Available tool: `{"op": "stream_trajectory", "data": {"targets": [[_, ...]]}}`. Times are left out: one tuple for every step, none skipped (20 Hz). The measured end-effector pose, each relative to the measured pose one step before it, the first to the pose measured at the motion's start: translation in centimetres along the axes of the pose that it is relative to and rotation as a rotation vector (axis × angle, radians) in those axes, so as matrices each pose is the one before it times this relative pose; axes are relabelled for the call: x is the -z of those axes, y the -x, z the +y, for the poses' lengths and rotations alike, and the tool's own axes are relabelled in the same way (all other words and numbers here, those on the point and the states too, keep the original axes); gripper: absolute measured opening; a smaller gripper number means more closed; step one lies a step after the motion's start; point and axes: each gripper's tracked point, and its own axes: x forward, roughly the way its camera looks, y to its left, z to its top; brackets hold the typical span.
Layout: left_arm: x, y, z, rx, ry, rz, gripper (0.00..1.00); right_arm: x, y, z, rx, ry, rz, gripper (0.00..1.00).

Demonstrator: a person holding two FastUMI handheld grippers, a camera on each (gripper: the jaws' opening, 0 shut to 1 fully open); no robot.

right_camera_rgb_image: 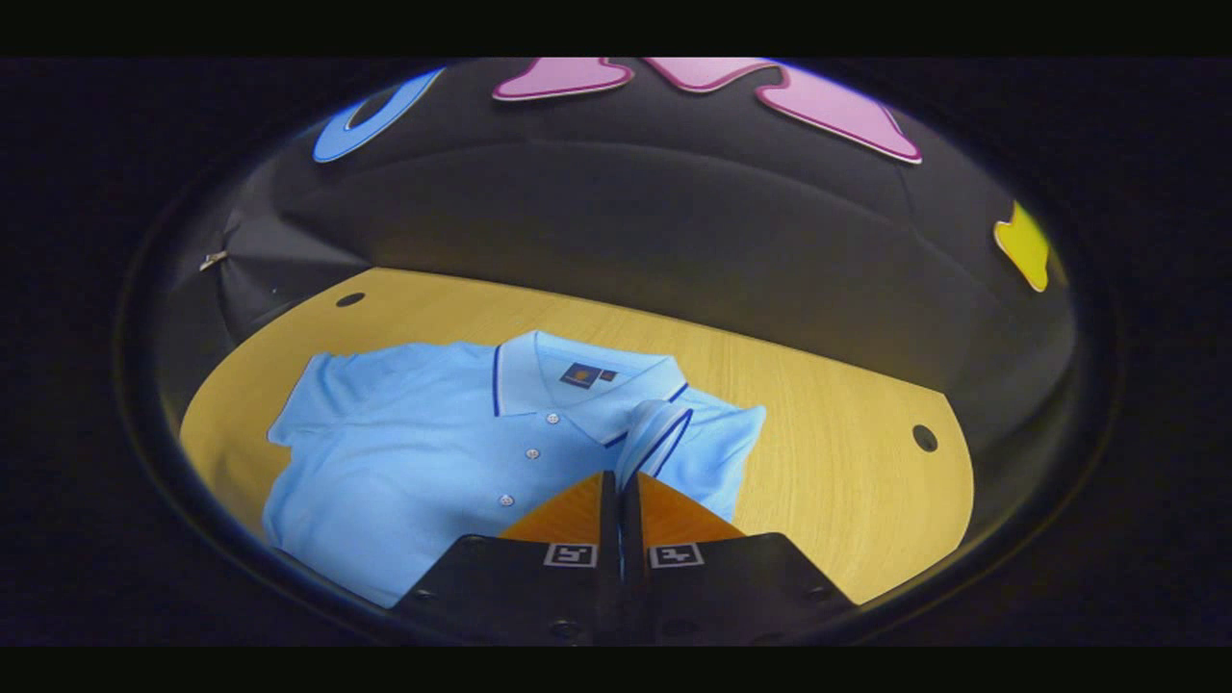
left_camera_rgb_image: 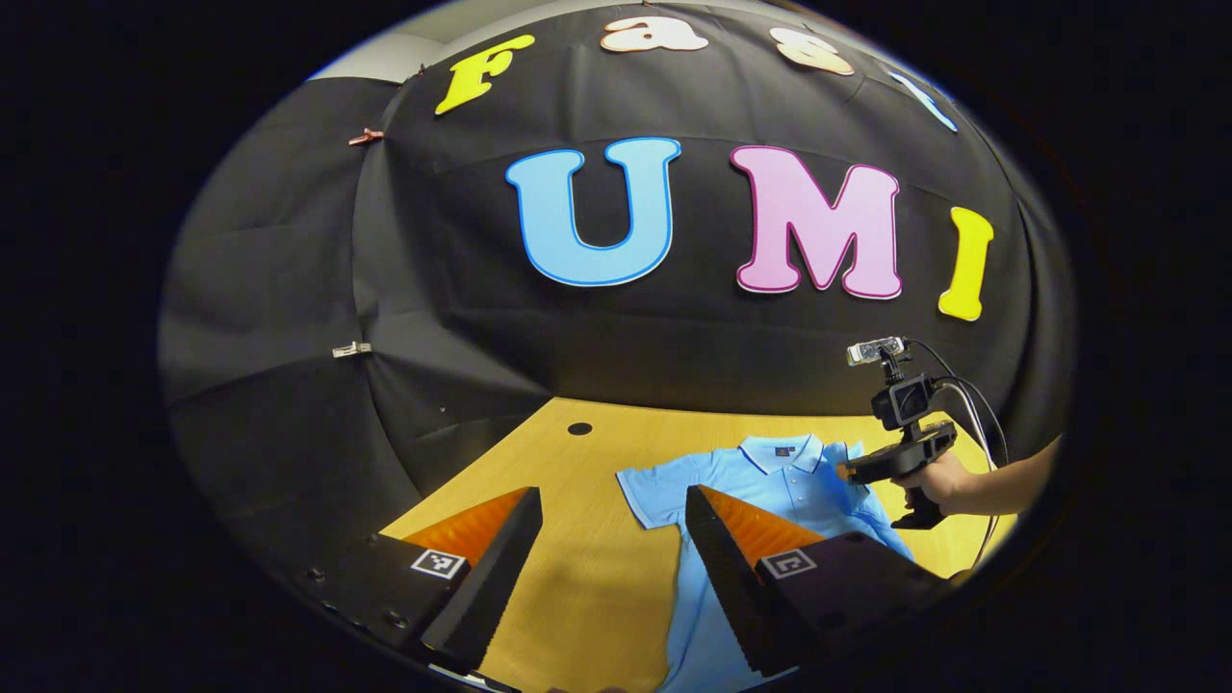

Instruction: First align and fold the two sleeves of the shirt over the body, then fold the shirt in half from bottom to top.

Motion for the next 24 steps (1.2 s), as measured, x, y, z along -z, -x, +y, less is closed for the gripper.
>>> {"op": "stream_trajectory", "data": {"targets": [[0.147,-0.09,0.125,-0.00105,0.00135,0.00319,0.95,0.277,-0.095,0.918,-0.02313,0.00423,0.00531,0.05],[0.286,-0.131,0.096,-0.0012,-0.00099,0.00326,0.95,0.144,0.102,0.89,-0.02898,-0.00218,0.00334,0.05],[0.099,-0.241,0.117,-0.0028,-0.00189,0.00257,0.95,0.078,0.143,0.959,-0.02931,-0.00613,0.00033,0.09],[0.159,-0.271,0.118,-0.00124,0.00057,0.00096,0.95,0.066,0.079,0.549,-0.01218,-0.00194,-0.00454,0.24],[-0.018,-0.311,-0.079,0.00326,0.00489,-0.00054,0.96,0.021,0.304,0.554,-0.00949,-0.00387,-0.00688,0.31],[0.112,-0.422,-0.267,0.00793,0.00881,0.002,0.95,0.048,0.445,0.469,-0.01523,-0.01138,-0.00644,0.46],[0.067,-0.483,-0.339,0.01385,0.01166,0.00444,0.95,-0.038,0.534,0.093,-0.00294,-0.0086,-0.00988,0.61],[0.129,-0.5,-0.223,0.01099,0.00921,0.00272,0.96,-0.079,0.74,-0.36,0.01113,-0.00513,-0.0137,0.72],[-0.095,-0.588,-0.136,0.00797,0.00847,-0.0025,0.95,-0.092,0.975,-0.202,0.00119,-0.00862,-0.01278,0.83],[-0.091,-0.892,-0.071,0.00705,0.00484,-0.00424,0.95,-0.093,0.96,-0.439,0.01014,-0.00279,-0.01115,0.96],[-0.173,-0.852,-0.032,0.0057,0.00025,-0.00324,0.95,-0.084,0.927,-0.577,0.01168,-0.00313,-0.01139,0.96],[0.072,-0.978,0.025,0.00474,-0.00112,-0.00332,0.95,-0.163,1.181,-0.642,0.01606,-0.00479,-0.01162,0.98],[0.107,-1.099,0.084,0.00071,-0.00425,0.00521,0.95,-0.213,0.965,-0.529,0.00447,-0.01269,-0.00913,0.96],[0.305,-1.185,0.112,0.00153,-0.00463,0.00289,0.95,-0.093,1.019,-0.374,0.00147,-0.01791,-0.00373,0.99],[0.272,-1.413,0.067,0.00117,0.00228,0.00548,0.95,-0.185,0.952,-0.624,0.0072,-0.01797,-0.00559,0.99],[0.584,-1.605,-0.094,0.00837,0.00736,0.01017,0.95,-0.283,0.908,-0.79,0.01129,-0.0164,-0.01359,0.99],[0.442,-1.612,0.021,0.00725,0.00669,0.01099,0.96,-0.476,0.779,-0.647,0.01004,-0.01247,-0.0161,0.99],[0.593,-1.847,0.013,0.0047,0.00144,0.00982,0.96,-0.308,0.816,-0.704,0.0123,-0.00977,-0.01603,0.99],[0.501,-1.721,0.156,0.00207,-0.00222,0.00803,0.96,-0.281,0.648,-0.78,0.01398,-0.0051,-0.01535,0.99],[0.654,-2.069,-0.005,0.00096,-0.00311,0.0078,0.96,0.032,0.514,-0.762,0.01707,-0.00032,-0.01008,0.99],[0.525,-1.822,-0.022,0.00749,-0.00569,0.01333,0.96,0.233,0.571,-0.709,0.0173,0.00012,-0.00361,0.98],[0.736,-1.793,-0.071,0.00351,-0.00782,0.01175,0.96,0.223,0.509,-0.629,0.01359,-0.0045,-0.00378,0.99],[0.62,-1.707,-0.024,0.00272,-0.01316,0.01422,0.97,0.201,0.467,-0.533,0.01017,-0.00745,-0.00671,0.99],[0.794,-1.891,-0.076,0.00341,-0.01504,0.01617,0.97,0.305,0.464,-0.324,0.00732,-0.00571,-0.00572,0.99]]}}
